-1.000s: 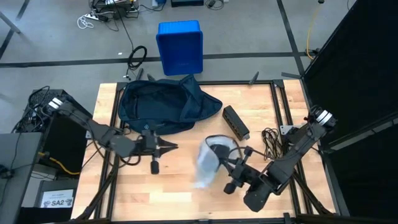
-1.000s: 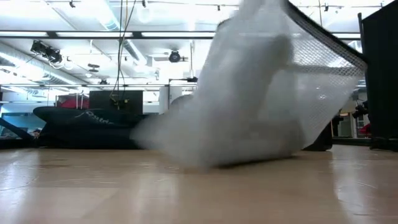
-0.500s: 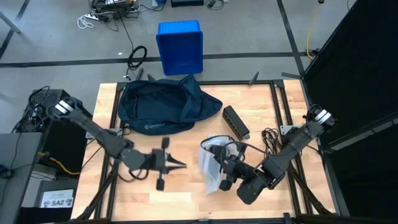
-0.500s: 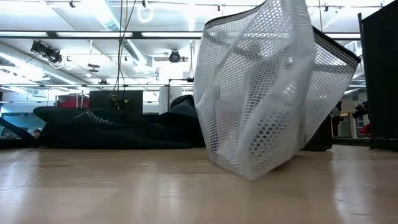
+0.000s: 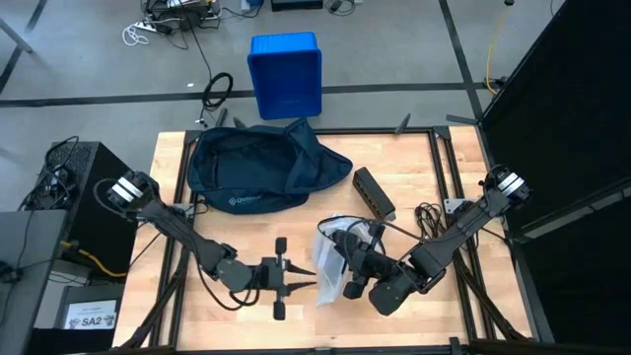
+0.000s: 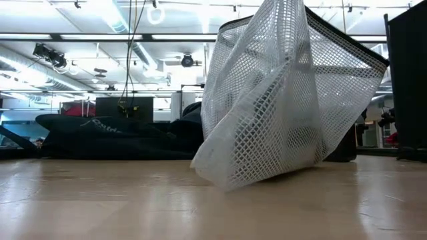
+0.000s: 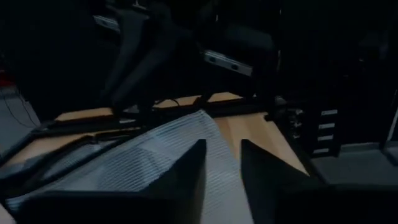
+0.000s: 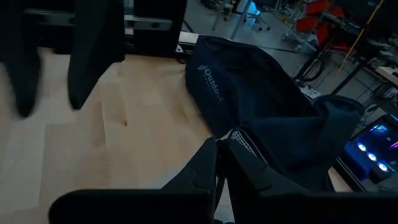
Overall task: Unpack backpack
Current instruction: Close the white white mesh envelope
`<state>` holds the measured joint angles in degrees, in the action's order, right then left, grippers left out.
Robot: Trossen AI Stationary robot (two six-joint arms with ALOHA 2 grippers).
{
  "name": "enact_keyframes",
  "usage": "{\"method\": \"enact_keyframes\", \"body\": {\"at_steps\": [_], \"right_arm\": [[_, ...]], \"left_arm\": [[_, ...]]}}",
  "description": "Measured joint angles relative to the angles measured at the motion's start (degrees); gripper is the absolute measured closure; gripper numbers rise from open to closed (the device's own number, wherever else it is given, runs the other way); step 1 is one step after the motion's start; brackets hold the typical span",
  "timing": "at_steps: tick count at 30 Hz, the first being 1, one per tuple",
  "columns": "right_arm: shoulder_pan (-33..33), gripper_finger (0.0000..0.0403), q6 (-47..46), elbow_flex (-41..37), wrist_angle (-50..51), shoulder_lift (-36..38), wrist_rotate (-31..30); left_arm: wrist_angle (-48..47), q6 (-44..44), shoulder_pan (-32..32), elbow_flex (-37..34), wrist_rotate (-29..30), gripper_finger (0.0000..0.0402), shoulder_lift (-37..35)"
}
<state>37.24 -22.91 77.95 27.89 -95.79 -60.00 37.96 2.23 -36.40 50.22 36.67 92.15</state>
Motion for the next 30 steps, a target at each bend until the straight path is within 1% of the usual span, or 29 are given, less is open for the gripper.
{"method": "enact_keyframes", "body": {"at_steps": [3, 8, 11, 13, 16, 18, 26, 30], "right_arm": [[-0.68, 0.0403, 0.52, 0.00, -0.02, 0.00, 0.59], [-1.32, 0.0403, 0.91, -0.02, -0.02, -0.02, 1.27], [-1.32, 0.0403, 1.04, -0.02, -0.34, -0.02, 1.30], [-1.32, 0.0403, 1.14, -0.02, -0.49, -0.02, 1.55], [-1.32, 0.0403, 1.71, -0.02, -1.15, -0.02, 1.75], [-1.25, 0.0403, 2.09, -0.02, -1.53, -0.02, 1.90], [-1.23, 0.0403, 2.18, -0.02, -1.74, -0.04, 2.79], [-1.23, 0.0403, 2.18, -0.02, -1.74, -0.04, 2.81]], "left_arm": [[0.06, -2.56, 0.00, 2.71, 0.26, 0.0267, 2.58], [0.03, -2.57, 0.41, 9.30, 1.33, 0.0170, 9.04], [-0.07, -1.29, 1.12, 13.11, 4.46, 0.0125, 12.92], [-0.12, -0.70, 1.53, 15.10, 8.58, 0.0105, 14.84], [-0.68, -0.62, 1.84, 16.98, 17.04, 0.0091, 16.47], [-0.89, -0.70, 2.13, 17.24, 19.01, 0.0090, 16.67], [-7.23, -9.72, 2.70, 17.26, 18.99, 0.0096, 16.67], [-8.13, -13.28, 3.12, 17.26, 18.75, 0.0097, 16.69]]}}
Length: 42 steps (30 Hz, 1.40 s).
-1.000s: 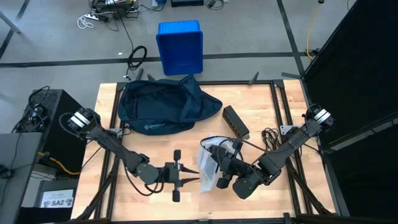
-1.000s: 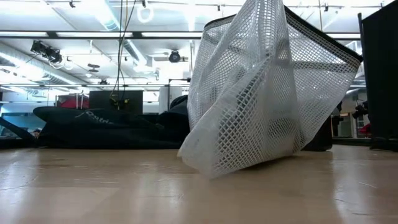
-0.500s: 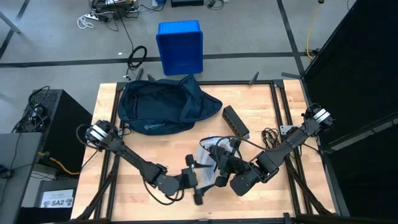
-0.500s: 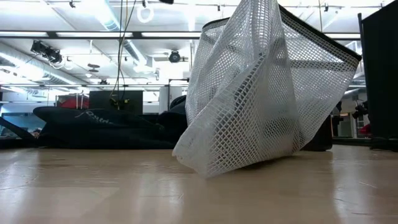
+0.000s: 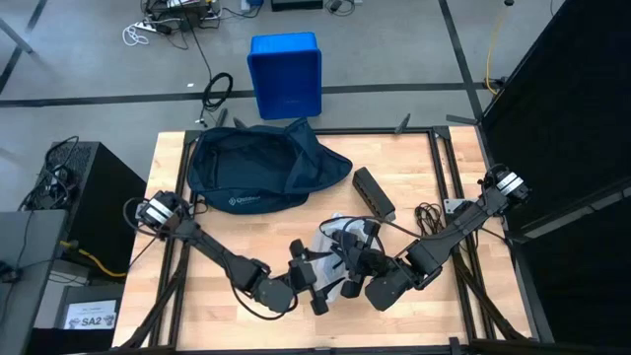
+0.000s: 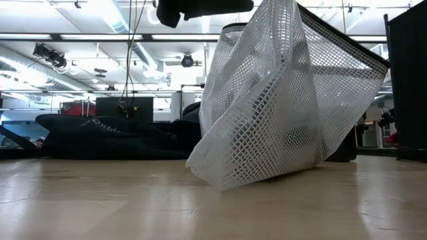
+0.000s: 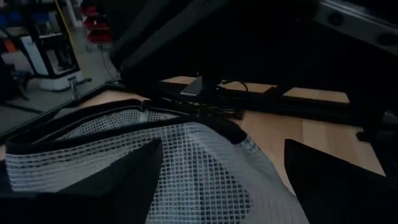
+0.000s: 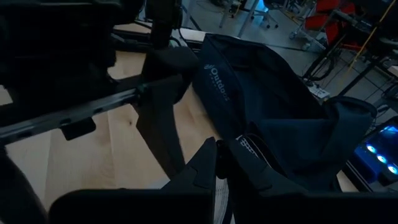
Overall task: Unpack backpack
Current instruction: Close the white white mesh envelope
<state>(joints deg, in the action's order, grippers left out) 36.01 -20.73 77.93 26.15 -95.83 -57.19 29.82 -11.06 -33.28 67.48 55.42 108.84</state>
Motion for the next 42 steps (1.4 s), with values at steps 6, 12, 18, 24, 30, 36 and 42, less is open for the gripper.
{"method": "enact_keyframes", "body": {"at_steps": [6, 12, 18, 24, 30, 36, 42], "right_arm": [[0.00, 0.0403, 0.00, -0.02, -0.48, 0.00, 0.09], [0.00, 0.0403, -0.02, -0.02, -0.72, 0.00, 0.39], [0.00, 0.0403, -0.02, -0.02, -0.79, 0.00, 0.39], [0.32, 0.0403, -0.02, -0.02, -0.74, 0.00, 0.69], [1.57, 0.0403, -0.04, -0.02, -0.77, 0.00, 1.33], [3.35, 0.0403, -0.16, -0.03, -0.71, 1.02, 0.85], [4.55, 0.0403, -0.11, -0.04, -0.79, 2.34, -0.82]], "left_arm": [[-1.38, -4.43, 1.72, 0.00, -2.76, 0.0121, 0.00], [-1.48, -5.91, 3.98, 0.00, -9.37, 0.0173, 0.00], [-1.53, -5.38, 4.88, 0.00, -11.37, 0.0279, 0.00], [-1.71, 2.51, 4.89, -0.02, -11.13, 0.0395, -0.03], [-5.82, 8.05, 3.05, -0.11, -6.25, 0.0401, -3.52], [-16.64, 7.75, 0.51, -0.11, -1.78, 0.0402, -9.49], [-25.28, 4.62, -1.58, -0.11, 1.10, 0.0402, -12.96]]}}
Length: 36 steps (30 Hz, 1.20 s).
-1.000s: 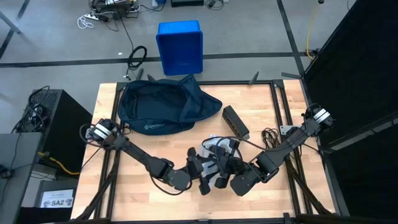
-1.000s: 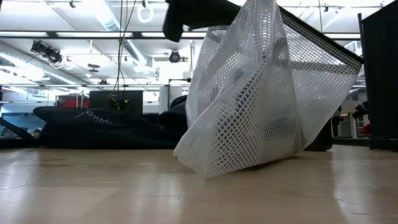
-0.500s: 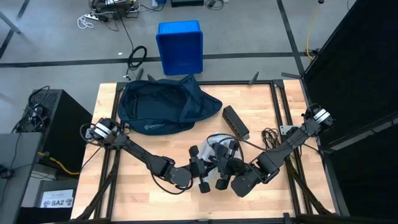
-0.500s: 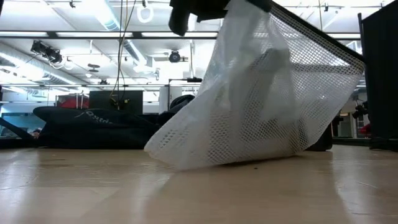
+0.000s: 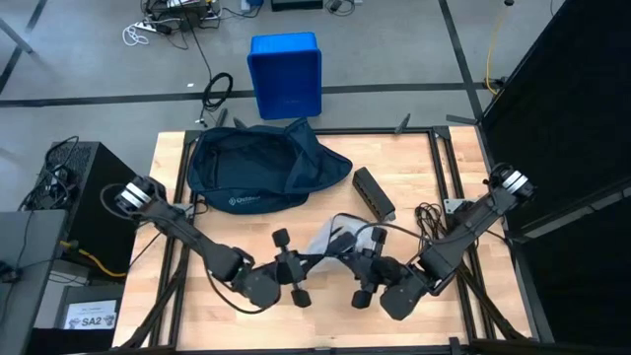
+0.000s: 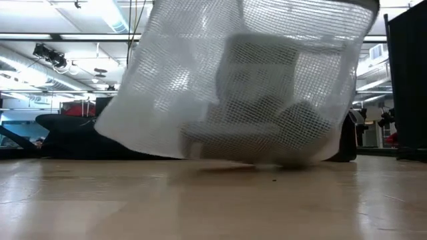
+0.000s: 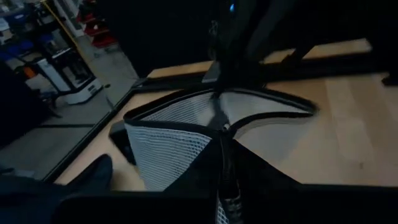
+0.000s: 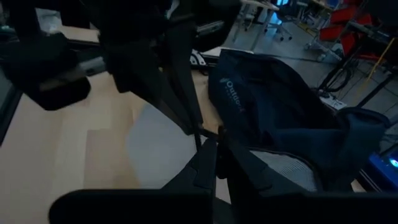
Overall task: Unpack backpack
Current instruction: Close the white white mesh envelope
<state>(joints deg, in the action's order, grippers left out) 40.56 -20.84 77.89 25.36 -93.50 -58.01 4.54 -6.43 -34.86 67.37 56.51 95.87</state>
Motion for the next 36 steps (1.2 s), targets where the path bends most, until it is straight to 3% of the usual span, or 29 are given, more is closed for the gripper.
{"method": "enact_keyframes", "body": {"at_steps": [14, 20, 30, 36], "right_arm": [[1.07, 0.0403, -1.88, 0.00, 3.63, 0.90, -0.82], [1.06, 0.0403, -6.01, 0.00, 7.39, 0.92, -0.82], [0.91, 0.0403, -5.99, 0.00, 7.01, 0.92, -0.25], [0.91, 0.0403, -5.99, 0.00, 6.13, 0.92, -0.23]], "left_arm": [[-16.56, -10.50, -1.24, 0.04, 0.87, 0.0401, -3.03], [-16.76, -10.23, -1.93, 0.04, 1.65, 0.0401, -4.44], [-16.80, -8.84, -0.15, 0.04, -9.86, 0.0395, -4.46], [-16.89, -8.68, 1.09, 0.04, -14.66, 0.0332, -4.39]]}}
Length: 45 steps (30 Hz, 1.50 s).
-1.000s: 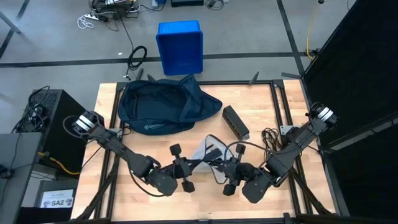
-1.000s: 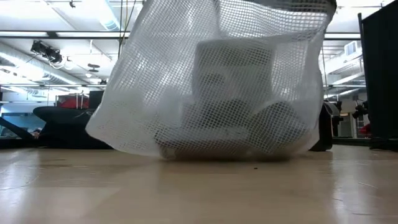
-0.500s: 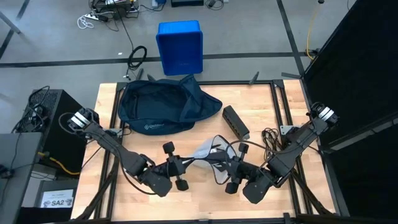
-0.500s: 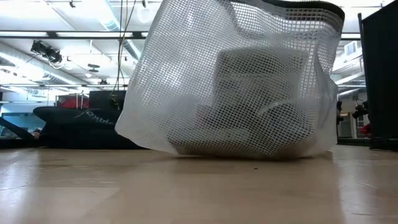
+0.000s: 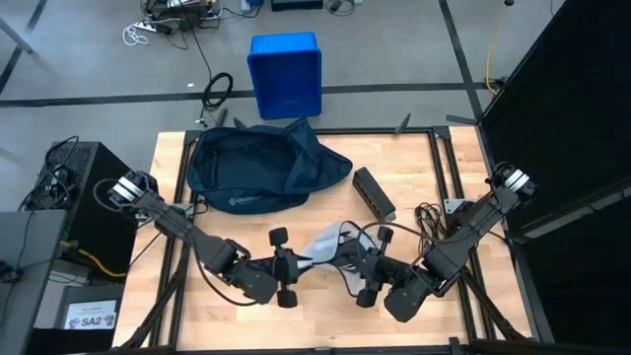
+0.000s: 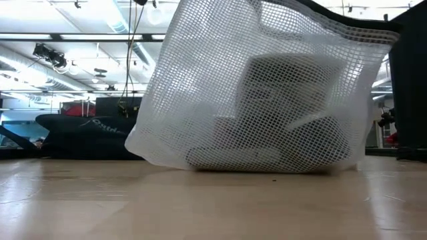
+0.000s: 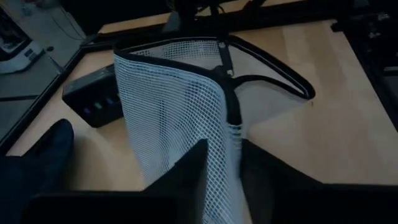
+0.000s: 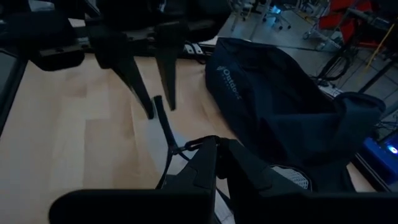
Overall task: Unpack backpack
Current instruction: Close the white white mesh envelope
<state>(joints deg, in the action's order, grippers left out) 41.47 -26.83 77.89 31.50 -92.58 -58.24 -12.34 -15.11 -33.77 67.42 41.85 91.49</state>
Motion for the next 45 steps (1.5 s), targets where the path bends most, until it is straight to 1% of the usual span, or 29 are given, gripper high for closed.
{"method": "enact_keyframes", "body": {"at_steps": [5, 8, 10, 12, 14, 15, 17, 20, 22, 25, 27, 31, 34, 37, 41, 45], "right_arm": [[-0.23, 0.0403, 1.25, 0.02, -1.13, 0.00, 0.88], [-0.39, 0.0403, 1.69, 0.02, -1.76, 0.00, 1.43], [-0.50, 0.0403, 1.90, 0.02, -1.81, 0.00, 1.47], [-0.68, 0.0403, 1.92, 0.00, -1.81, 0.00, 1.53], [-0.71, 0.0403, 1.94, 0.00, -1.84, 0.00, 2.14], [-0.72, 0.0403, 1.95, 0.00, -1.85, 0.00, 2.32], [-0.72, 0.0403, 1.97, 0.01, -1.87, 0.00, 2.42], [-0.72, 0.0403, 2.03, 0.00, -1.87, 0.00, 2.49], [-0.69, 0.0403, 2.49, 0.02, -1.85, 0.00, 3.25], [-0.33, 0.0403, 3.32, 0.02, -1.83, 0.00, 6.74], [0.29, 0.0403, 3.41, 0.02, -1.67, 0.00, 7.52], [1.34, 0.0403, 2.31, 0.02, -0.43, 0.91, 7.26], [2.04, 0.0403, 2.35, 0.02, -0.59, 2.02, 5.39], [2.36, 0.0403, 3.05, 0.02, -0.81, 2.96, 4.00], [2.64, 0.0403, 4.06, 0.02, -1.64, 3.80, 3.90], [3.53, 0.0402, 4.47, 0.02, -1.41, 4.59, 3.99]], "left_arm": [[2.24, 0.10, 0.81, 0.00, -0.24, 0.0257, 2.79], [4.66, 1.20, 1.70, 0.00, -0.16, 0.0222, 5.26], [5.63, 1.42, 2.53, 0.00, -0.12, 0.0209, 6.60], [6.16, 1.40, 3.26, -0.02, -0.07, 0.0207, 7.28], [6.31, 1.41, 3.87, -0.02, 0.04, 0.0222, 7.41], [6.39, 1.40, 4.18, -0.02, 0.04, 0.0237, 7.41], [6.43, 1.39, 4.60, -0.02, 0.04, 0.0281, 7.41], [6.62, 2.84, 4.92, -0.02, 0.08, 0.0372, 7.35], [6.50, 3.92, 4.95, -0.04, 1.56, 0.0392, 6.85], [6.33, 5.88, 4.66, -0.04, 3.98, 0.0400, 5.18], [6.28, 6.72, 4.38, -0.04, 4.71, 0.0401, 3.13], [5.72, 8.92, 3.50, -0.04, 6.50, 0.0401, -1.17], [5.48, 9.12, 3.38, -0.04, 6.97, 0.0401, -3.26], [4.86, 10.13, 3.33, -0.04, 6.97, 0.0401, -3.78], [2.79, 10.35, 3.33, -0.04, 7.15, 0.0401, -4.54], [-0.64, 9.98, 3.27, -0.04, 9.28, 0.0401, -6.64]]}}
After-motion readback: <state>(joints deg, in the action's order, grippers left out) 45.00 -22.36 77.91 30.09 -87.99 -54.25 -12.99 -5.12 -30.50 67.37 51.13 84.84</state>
